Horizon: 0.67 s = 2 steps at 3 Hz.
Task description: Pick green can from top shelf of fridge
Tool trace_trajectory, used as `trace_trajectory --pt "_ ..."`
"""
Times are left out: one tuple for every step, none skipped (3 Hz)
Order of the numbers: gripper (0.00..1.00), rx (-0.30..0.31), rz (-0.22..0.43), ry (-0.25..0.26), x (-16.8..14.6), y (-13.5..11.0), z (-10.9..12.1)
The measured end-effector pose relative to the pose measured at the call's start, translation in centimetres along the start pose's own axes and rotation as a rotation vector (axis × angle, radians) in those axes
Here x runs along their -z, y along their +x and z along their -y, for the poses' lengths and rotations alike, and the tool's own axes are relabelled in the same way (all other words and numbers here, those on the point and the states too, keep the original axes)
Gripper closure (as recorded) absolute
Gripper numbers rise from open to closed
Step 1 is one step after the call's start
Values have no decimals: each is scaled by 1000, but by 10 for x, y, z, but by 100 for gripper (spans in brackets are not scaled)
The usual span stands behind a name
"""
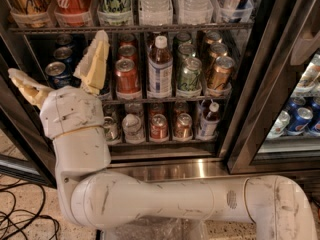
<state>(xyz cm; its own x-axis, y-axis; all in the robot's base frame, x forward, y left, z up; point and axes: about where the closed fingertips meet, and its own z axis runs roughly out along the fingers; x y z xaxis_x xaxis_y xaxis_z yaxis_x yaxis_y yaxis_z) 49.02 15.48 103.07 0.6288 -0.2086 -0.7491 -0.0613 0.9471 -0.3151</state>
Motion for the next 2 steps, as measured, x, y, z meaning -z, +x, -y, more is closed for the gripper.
trace_trajectory --pt "0 0 -3 17 -1 4 1" --pt "1 65 -15 112 -12 22 26"
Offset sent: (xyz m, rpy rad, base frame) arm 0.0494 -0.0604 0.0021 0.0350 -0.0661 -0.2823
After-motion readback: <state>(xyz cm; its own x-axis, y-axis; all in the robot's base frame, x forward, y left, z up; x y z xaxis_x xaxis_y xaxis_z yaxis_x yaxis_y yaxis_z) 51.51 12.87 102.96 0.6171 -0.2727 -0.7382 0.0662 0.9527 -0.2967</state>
